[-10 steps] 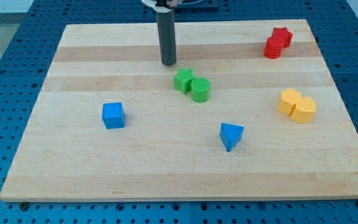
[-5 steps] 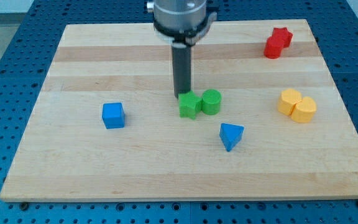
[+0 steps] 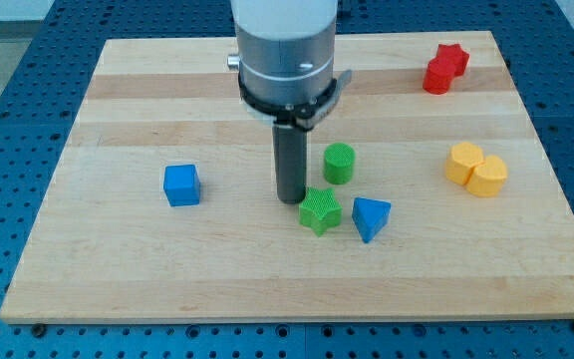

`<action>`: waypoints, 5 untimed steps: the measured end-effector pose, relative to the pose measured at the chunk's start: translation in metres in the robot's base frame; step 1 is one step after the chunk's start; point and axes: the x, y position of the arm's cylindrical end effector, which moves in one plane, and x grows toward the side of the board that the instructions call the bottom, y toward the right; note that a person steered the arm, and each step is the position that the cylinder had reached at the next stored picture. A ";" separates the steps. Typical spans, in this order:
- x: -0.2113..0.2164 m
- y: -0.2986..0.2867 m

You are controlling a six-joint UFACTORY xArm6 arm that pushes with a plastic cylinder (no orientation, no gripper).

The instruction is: Push the green star towards the bottom down of the board

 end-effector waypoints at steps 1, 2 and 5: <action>0.003 0.021; 0.028 0.028; 0.133 -0.019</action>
